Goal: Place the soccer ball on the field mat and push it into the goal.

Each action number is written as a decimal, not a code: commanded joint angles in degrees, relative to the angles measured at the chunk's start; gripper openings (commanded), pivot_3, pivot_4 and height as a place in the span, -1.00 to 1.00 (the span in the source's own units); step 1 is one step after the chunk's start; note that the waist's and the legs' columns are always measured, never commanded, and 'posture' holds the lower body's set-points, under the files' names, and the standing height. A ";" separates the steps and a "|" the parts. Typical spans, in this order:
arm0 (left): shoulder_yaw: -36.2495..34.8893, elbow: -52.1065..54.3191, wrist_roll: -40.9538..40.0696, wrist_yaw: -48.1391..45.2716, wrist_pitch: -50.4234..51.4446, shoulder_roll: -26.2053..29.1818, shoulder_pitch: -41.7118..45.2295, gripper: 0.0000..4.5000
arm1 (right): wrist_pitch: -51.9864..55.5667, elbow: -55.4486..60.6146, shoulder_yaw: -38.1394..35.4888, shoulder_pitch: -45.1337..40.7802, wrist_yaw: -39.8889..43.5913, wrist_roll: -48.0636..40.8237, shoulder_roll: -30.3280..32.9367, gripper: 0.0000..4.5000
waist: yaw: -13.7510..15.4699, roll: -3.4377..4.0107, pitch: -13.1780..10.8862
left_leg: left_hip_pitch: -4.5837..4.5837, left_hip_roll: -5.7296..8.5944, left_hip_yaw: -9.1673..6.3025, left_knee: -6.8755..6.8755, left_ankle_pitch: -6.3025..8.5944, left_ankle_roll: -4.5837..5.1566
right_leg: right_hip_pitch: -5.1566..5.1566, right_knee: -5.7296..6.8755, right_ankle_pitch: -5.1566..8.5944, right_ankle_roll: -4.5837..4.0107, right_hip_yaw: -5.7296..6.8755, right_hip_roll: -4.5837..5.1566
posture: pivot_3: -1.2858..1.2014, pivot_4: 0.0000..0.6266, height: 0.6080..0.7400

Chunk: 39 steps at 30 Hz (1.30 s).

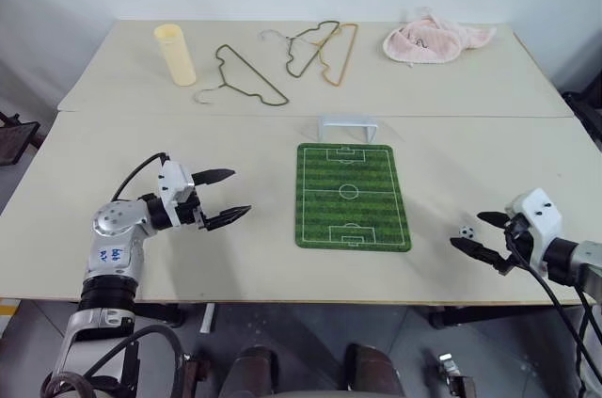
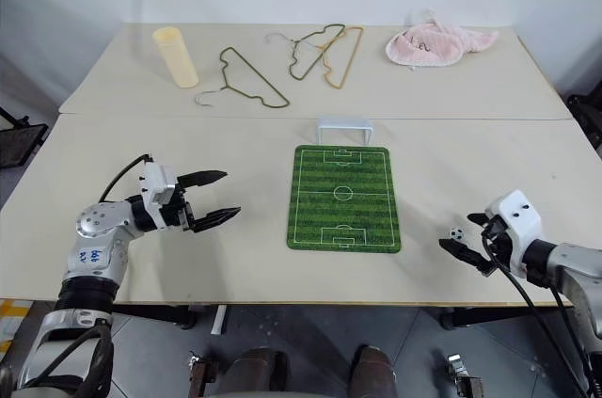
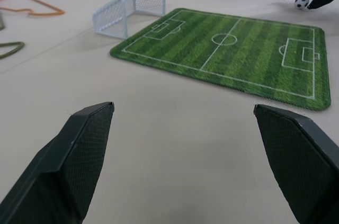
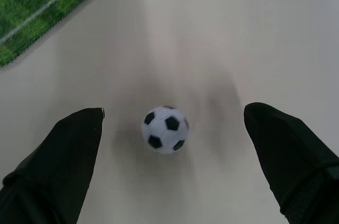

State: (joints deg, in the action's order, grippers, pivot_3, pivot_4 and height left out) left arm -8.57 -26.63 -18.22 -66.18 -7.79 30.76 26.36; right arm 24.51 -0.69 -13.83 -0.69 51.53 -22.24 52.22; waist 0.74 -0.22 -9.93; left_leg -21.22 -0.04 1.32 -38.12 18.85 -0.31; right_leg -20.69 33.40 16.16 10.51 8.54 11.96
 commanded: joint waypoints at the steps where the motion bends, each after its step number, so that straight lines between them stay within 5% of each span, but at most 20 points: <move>1: -1.35 3.98 -1.82 0.85 0.86 1.15 -1.09 1.00 | -2.52 -1.04 1.07 -0.58 1.39 1.55 -0.43 0.98 | -0.01 0.00 0.00 | 0.00 0.00 0.00 -0.01 0.00 0.00 | 0.00 0.00 0.00 0.00 0.00 0.00 | 0.03 -0.52 1.00; 4: -1.43 4.64 -1.94 1.20 1.29 1.22 -1.47 1.00 | -3.19 -1.25 1.42 -0.45 2.16 2.08 -0.49 0.71 | -0.02 0.00 0.00 | 0.02 0.00 0.00 -0.02 0.00 0.00 | 0.02 0.00 0.00 0.00 0.00 0.00 | 0.03 -0.52 1.00; 13: -0.81 3.39 -2.36 -0.20 0.19 0.37 -0.65 1.00 | -4.04 1.20 -1.10 0.06 1.11 1.88 0.31 -0.63 | 0.04 0.00 0.00 | 0.04 0.00 0.00 -0.05 0.00 0.00 | 0.05 0.00 0.00 0.00 0.00 0.00 | 0.03 -0.52 1.00; 19: 0.10 1.99 -2.68 -3.53 -1.27 -0.33 -0.16 1.00 | 4.12 11.90 -1.57 -6.26 -0.89 -2.16 1.24 -0.63 | -0.12 0.03 -0.02 | 0.02 0.00 0.00 -0.05 0.00 -0.01 | 0.01 0.01 0.00 0.00 -0.01 0.00 | 0.03 -0.52 1.00; 25: 0.39 1.31 -5.40 -10.52 -2.61 -0.87 -0.68 1.00 | 14.28 19.30 9.28 -17.79 1.48 -4.97 -0.23 -0.63 | -0.79 0.02 -0.02 | 0.01 -0.06 -0.04 -0.04 0.01 -0.03 | 0.00 0.02 0.00 -0.01 0.01 -0.04 | 0.03 -0.52 1.00; 32: -1.94 1.63 -8.47 -14.44 -5.97 -1.10 -3.19 1.00 | 10.15 14.08 26.14 -28.29 8.13 1.57 -5.39 -0.63 | -0.90 -0.03 -0.05 | -0.08 -0.03 -0.06 -0.04 0.02 -0.03 | -0.05 0.00 0.00 -0.01 0.05 -0.03 | 0.03 -0.52 1.00; 39: -4.74 9.09 -12.84 -14.18 -4.71 -1.12 -11.96 1.00 | 4.57 7.46 32.74 -31.26 12.72 6.89 -8.35 -0.63 | -0.91 -0.04 -0.06 | -0.09 -0.04 -0.07 -0.03 0.03 -0.04 | -0.07 0.01 0.00 -0.01 0.05 -0.03 | 0.03 -0.52 1.00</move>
State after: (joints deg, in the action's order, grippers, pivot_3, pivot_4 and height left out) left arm -12.46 -20.96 -29.22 -80.08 -12.50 29.36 16.23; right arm 31.02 6.97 18.40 -31.07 63.04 -16.39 44.27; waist -0.17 -0.26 -9.99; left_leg -21.31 -0.08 1.25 -38.15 18.88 -0.35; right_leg -20.76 33.42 16.16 10.50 8.60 11.93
